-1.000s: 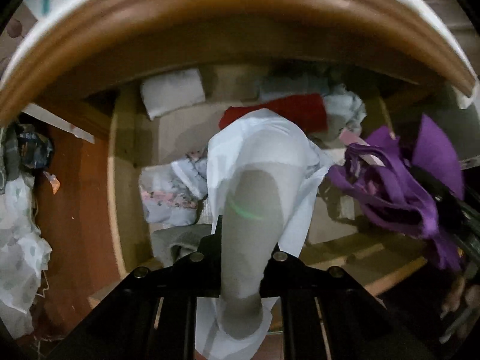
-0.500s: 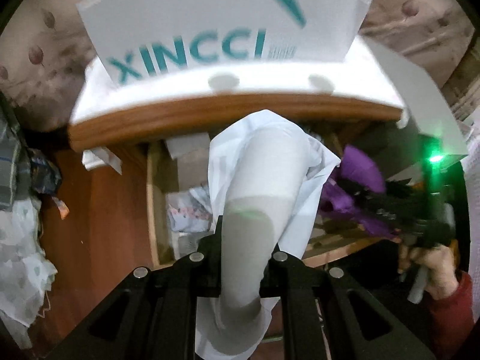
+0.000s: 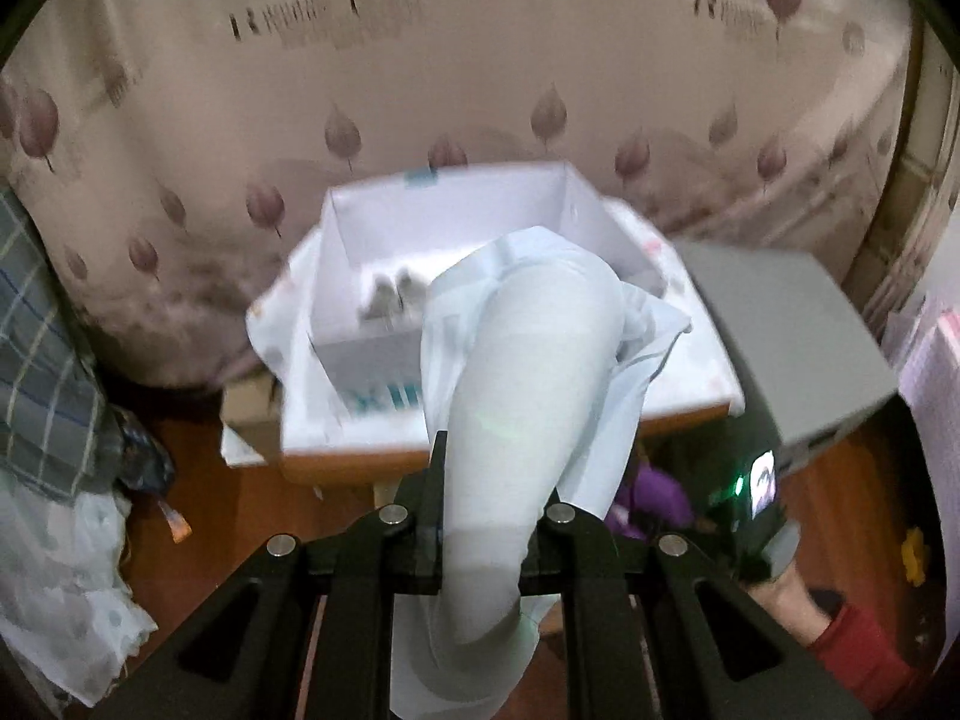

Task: Take underwear out of drawer
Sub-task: 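Lower the white underwear into the white box and open the left tool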

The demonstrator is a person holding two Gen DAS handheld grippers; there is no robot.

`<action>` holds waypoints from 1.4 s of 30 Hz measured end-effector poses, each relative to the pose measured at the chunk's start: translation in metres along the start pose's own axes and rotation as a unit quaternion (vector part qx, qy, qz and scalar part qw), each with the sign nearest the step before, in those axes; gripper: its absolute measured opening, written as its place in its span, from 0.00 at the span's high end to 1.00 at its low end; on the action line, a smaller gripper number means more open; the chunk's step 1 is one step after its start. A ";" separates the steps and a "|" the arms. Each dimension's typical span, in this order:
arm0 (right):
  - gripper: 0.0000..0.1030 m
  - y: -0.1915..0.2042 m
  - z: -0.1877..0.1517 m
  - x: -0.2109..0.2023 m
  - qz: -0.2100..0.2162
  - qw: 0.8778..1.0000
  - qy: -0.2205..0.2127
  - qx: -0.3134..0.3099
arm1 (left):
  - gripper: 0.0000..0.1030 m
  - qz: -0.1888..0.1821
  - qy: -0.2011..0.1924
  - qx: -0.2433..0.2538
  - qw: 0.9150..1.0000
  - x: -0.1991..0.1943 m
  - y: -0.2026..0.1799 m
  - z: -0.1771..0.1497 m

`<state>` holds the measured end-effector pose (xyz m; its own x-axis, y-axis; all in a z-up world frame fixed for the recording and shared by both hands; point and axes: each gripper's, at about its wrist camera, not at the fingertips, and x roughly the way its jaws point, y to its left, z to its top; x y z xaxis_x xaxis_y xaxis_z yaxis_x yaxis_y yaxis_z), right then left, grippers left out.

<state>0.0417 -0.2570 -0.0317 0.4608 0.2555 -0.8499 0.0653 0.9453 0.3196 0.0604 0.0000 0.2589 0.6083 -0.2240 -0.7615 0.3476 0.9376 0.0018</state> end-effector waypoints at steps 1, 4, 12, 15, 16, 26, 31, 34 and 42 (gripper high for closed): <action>0.48 0.000 0.000 0.000 0.000 1.000 0.000 0.000 | 0.89 0.003 -0.007 0.002 1.000 -0.004 0.001 0.010; 0.48 0.000 0.000 -0.001 0.001 1.000 -0.001 0.002 | 0.89 0.015 -0.027 0.002 1.000 -0.012 0.003 0.042; 0.48 -0.002 0.000 0.000 0.000 1.000 -0.001 0.006 | 0.88 0.058 -0.048 0.006 0.997 0.019 0.017 0.106; 0.48 -0.003 -0.001 0.000 0.000 1.000 -0.001 0.010 | 0.88 0.072 -0.034 0.000 0.997 0.049 0.025 0.121; 0.48 -0.003 -0.001 0.001 -0.001 1.000 0.000 0.009 | 0.88 0.075 -0.026 -0.001 0.997 0.063 0.029 0.125; 0.48 -0.004 -0.001 0.001 -0.002 1.000 0.002 0.008 | 0.87 0.085 0.020 -0.026 0.996 0.149 0.053 0.127; 0.48 -0.003 -0.003 0.003 -0.004 1.000 0.006 0.007 | 0.84 0.098 0.040 -0.031 0.994 0.179 0.059 0.119; 0.48 0.000 -0.004 0.003 -0.006 1.000 0.005 0.001 | 0.81 0.096 0.047 -0.040 0.993 0.189 0.063 0.115; 0.48 0.000 -0.003 0.006 -0.010 1.000 0.009 -0.003 | 0.58 0.080 0.040 -0.059 0.994 0.188 0.071 0.103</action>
<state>0.0419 -0.2545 -0.0381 0.4431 0.2408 -0.8636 0.0685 0.9514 0.3004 0.2726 -0.0028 0.1824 0.5890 -0.0528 -0.8064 0.1621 0.9853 0.0539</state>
